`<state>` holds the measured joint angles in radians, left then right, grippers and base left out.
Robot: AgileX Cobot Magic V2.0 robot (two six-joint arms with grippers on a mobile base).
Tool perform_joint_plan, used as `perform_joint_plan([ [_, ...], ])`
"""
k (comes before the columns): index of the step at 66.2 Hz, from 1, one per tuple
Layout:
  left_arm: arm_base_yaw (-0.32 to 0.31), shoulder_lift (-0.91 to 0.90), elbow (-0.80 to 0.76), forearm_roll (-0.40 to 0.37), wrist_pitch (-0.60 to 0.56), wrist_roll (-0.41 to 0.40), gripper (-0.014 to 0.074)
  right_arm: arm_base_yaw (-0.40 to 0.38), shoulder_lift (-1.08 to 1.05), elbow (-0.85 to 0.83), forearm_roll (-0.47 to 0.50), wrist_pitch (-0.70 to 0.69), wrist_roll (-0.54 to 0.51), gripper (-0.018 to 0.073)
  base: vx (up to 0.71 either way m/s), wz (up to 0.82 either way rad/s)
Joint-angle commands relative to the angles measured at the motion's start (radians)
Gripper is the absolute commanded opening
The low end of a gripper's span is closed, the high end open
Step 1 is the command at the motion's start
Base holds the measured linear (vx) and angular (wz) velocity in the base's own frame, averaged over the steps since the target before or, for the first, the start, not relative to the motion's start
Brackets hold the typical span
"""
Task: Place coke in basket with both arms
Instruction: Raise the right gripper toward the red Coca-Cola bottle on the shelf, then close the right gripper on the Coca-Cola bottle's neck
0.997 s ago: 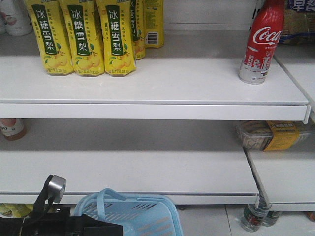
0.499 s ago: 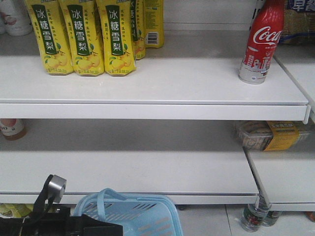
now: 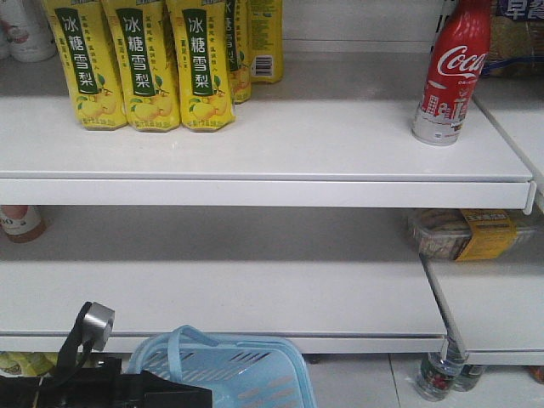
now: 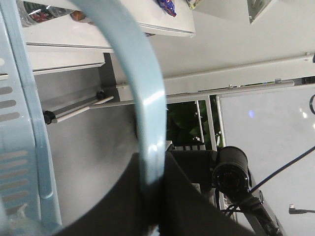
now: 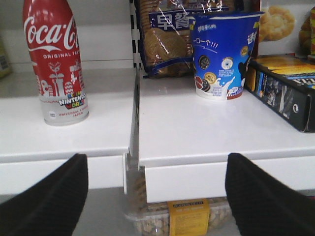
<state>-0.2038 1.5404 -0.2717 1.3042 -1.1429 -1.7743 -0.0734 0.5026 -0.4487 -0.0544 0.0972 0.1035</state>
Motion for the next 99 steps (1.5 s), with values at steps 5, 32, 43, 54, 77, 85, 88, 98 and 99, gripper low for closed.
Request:
perform_joint_plan([
  [5, -0.005, -0.032, -0.010, -0.054, -0.235, 0.008, -0.0007, 0.055, 0.050, -0.147, 0.013, -0.043, -0.007, 0.0568, 0.00, 0.00],
  [32, -0.005, -0.032, -0.010, -0.054, -0.235, 0.008, -0.0007, 0.265, 0.365, -0.476, 0.004, -0.086, -0.115, 0.0568, 0.00, 0.00],
  [43, -0.005, -0.032, -0.010, -0.054, -0.235, 0.008, -0.0007, 0.265, 0.482, -0.559, 0.010, -0.124, -0.132, 0.0568, 0.00, 0.00],
  [54, -0.005, -0.032, -0.010, -0.054, -0.235, 0.008, -0.0007, 0.265, 0.578, -0.583, 0.028, -0.224, -0.132, 0.0568, 0.00, 0.00],
  [77, -0.005, -0.032, -0.010, -0.054, -0.235, 0.008, -0.0007, 0.251, 0.672, -0.583, 0.054, -0.426, -0.134, 0.0568, 0.00, 0.00],
  [85, -0.005, -0.032, -0.010, -0.054, -0.235, 0.008, -0.0007, 0.217, 0.687, -0.583, 0.093, -0.441, -0.134, 0.0568, 0.00, 0.00],
  [88, -0.005, -0.032, -0.010, -0.054, -0.235, 0.008, -0.0007, 0.214, 0.694, -0.583, 0.093, -0.449, -0.134, 0.0568, 0.00, 0.00],
  [98, -0.005, -0.032, -0.010, -0.054, -0.235, 0.008, -0.0007, 0.216, 0.718, -0.583, 0.061, -0.506, -0.129, 0.0568, 0.00, 0.00],
  [99, -0.005, -0.032, -0.010, -0.054, -0.235, 0.008, -0.0007, 0.216, 0.720, -0.583, 0.061, -0.507, -0.129, 0.0568, 0.00, 0.00],
])
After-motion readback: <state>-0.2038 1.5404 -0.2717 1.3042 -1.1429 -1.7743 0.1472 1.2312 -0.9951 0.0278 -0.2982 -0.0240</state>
